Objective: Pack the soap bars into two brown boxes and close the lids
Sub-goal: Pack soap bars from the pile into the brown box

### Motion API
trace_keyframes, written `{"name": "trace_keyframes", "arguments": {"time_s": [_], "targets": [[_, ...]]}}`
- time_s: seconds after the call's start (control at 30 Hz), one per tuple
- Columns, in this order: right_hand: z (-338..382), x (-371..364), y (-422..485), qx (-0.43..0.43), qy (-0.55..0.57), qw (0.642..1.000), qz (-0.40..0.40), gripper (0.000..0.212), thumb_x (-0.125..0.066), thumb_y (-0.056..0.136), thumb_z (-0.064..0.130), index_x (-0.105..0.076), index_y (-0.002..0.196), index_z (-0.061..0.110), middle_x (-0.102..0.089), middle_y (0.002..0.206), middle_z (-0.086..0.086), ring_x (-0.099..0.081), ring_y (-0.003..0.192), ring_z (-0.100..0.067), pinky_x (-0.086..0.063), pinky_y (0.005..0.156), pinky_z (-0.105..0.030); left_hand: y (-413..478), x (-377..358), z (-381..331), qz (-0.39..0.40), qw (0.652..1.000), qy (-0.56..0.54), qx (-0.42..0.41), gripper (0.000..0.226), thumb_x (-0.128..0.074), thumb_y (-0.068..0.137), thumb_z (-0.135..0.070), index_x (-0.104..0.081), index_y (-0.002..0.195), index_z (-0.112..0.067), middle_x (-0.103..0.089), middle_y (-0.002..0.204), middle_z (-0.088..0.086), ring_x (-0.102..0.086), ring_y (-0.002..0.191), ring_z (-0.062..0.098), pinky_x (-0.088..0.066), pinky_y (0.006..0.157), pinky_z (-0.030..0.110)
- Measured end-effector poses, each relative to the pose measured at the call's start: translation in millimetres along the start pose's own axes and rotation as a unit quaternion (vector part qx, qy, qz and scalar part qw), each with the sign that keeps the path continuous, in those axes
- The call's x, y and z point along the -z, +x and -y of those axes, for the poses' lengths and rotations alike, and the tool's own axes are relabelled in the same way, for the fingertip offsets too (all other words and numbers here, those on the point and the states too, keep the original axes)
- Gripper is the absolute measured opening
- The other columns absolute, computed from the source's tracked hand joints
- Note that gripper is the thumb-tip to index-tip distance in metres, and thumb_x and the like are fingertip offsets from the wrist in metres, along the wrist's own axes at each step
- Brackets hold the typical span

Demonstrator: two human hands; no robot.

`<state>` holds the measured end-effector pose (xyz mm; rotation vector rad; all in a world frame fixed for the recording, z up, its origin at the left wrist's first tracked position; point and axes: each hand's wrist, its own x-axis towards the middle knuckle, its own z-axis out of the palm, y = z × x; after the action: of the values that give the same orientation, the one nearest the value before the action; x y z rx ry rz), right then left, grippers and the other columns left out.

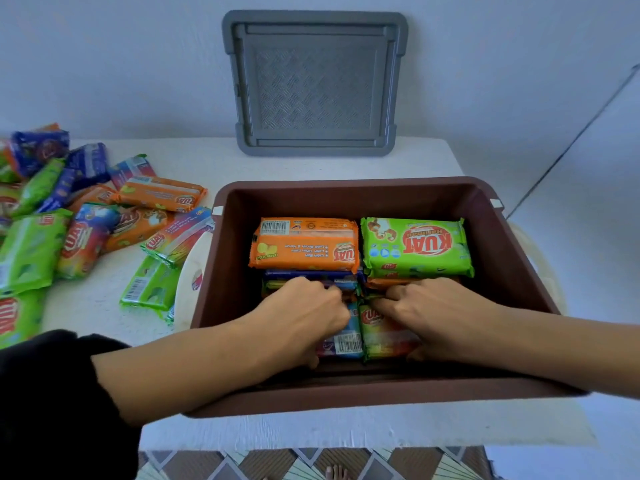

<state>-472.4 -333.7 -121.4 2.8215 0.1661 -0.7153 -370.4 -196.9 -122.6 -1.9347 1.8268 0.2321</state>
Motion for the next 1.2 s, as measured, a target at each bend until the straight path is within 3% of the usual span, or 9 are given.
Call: {"name": "trace_keyframes", "arguments": {"time_s": [0.17,0.27,0.43,0.53,0.67,0.73,0.8,0.9,1.2], "targets": [[-0.6,0.3,-0.2,-0.006,-0.001,1.000,-0.023,0.050,-0.061,0.082,0.030,-0.046,0.128,0.017,-0.050,0.122,-0.003,-0.057,0.106,-0.027,-0.044,0.072,-0.036,-0.2,1.8,3.0,0.009,0.999,-0.030,0.013,0.061,-0.065,0.080,-0.042,-0.045,0.129,-0.013,-0.049,0.127,0.007,-0.053,0.111,0.026,-0.046,0.082,0.037],[-2.9,2.5,-0.9,-0.005,0.016,0.999,-0.047,0.049,-0.059,0.082,0.039,-0.049,0.127,0.021,-0.054,0.121,0.000,-0.057,0.105,-0.025,-0.045,0.073,-0.035,-7.3,4.5,13.3,-0.045,0.988,-0.144,0.028,0.066,-0.065,0.074,-0.056,-0.052,0.128,-0.019,-0.057,0.124,0.000,-0.056,0.110,0.019,-0.049,0.088,0.034],[-5.4,20.5,-4.5,-0.006,0.120,0.987,-0.105,0.045,-0.057,0.085,0.044,-0.051,0.128,0.033,-0.057,0.126,0.011,-0.053,0.115,-0.010,-0.045,0.093,-0.028,-50.8,13.3,34.7,-0.280,0.876,-0.387,0.064,0.029,-0.069,0.081,-0.030,-0.068,0.107,-0.018,-0.071,0.094,-0.005,-0.065,0.086,0.003,-0.054,0.076,0.021],[3.4,50.7,-2.9,-0.012,0.152,0.974,-0.166,0.035,-0.059,0.084,0.044,-0.058,0.118,0.037,-0.062,0.116,0.017,-0.058,0.103,-0.004,-0.046,0.086,-0.021,-86.8,3.9,55.6,-0.382,0.826,-0.396,0.122,0.021,-0.067,0.081,-0.025,-0.070,0.100,-0.017,-0.070,0.088,-0.008,-0.064,0.084,0.000,-0.054,0.073,0.017],[25.7,102.6,14.6,-0.002,0.195,0.947,-0.255,0.027,-0.063,0.083,0.036,-0.063,0.110,0.034,-0.065,0.103,0.014,-0.061,0.091,-0.005,-0.050,0.081,-0.030,-136.5,-19.6,90.9,-0.434,0.787,-0.378,0.219,0.020,-0.069,0.080,-0.020,-0.071,0.099,-0.025,-0.070,0.097,-0.010,-0.064,0.089,0.002,-0.053,0.080,0.020],[38.8,125.2,33.4,0.019,0.198,0.937,-0.288,0.029,-0.064,0.083,0.032,-0.063,0.112,0.032,-0.065,0.107,0.012,-0.060,0.096,-0.008,-0.050,0.084,-0.034,-163.6,-27.9,102.0,-0.437,0.781,-0.372,0.246,0.031,-0.070,0.080,-0.022,-0.064,0.094,-0.049,-0.066,0.094,-0.028,-0.060,0.094,-0.007,-0.045,0.080,0.005],[52.7,143.9,57.0,0.042,0.188,0.934,-0.300,0.030,-0.063,0.083,0.031,-0.061,0.113,0.033,-0.064,0.106,0.009,-0.058,0.096,-0.011,-0.050,0.082,-0.036,-187.3,-42.7,113.0,-0.409,0.785,-0.364,0.291,0.024,-0.063,0.076,-0.046,-0.060,0.098,-0.056,-0.061,0.101,-0.034,-0.056,0.097,-0.011,-0.040,0.082,0.006],[76.5,168.6,96.7,0.070,0.171,0.936,-0.300,0.033,-0.062,0.083,0.029,-0.059,0.116,0.033,-0.061,0.106,0.005,-0.055,0.094,-0.012,-0.047,0.080,-0.031,-213.7,-86.8,135.8,-0.286,0.772,-0.339,0.454,0.050,-0.061,0.080,-0.047,-0.051,0.127,-0.031,-0.051,0.130,-0.002,-0.048,0.121,0.017,-0.040,0.096,0.034],[156.4,214.0,236.4,0.169,0.137,0.938,-0.271,0.051,-0.064,0.080,0.018,-0.052,0.128,0.024,-0.055,0.110,-0.007,-0.052,0.105,-0.024,-0.046,0.085,-0.038,-223.9,-169.3,151.1,-0.139,0.658,-0.463,0.577,0.100,-0.060,0.078,-0.058,-0.005,0.148,-0.011,-0.002,0.155,0.016,-0.005,0.144,0.033,-0.018,0.115,0.048]]}}
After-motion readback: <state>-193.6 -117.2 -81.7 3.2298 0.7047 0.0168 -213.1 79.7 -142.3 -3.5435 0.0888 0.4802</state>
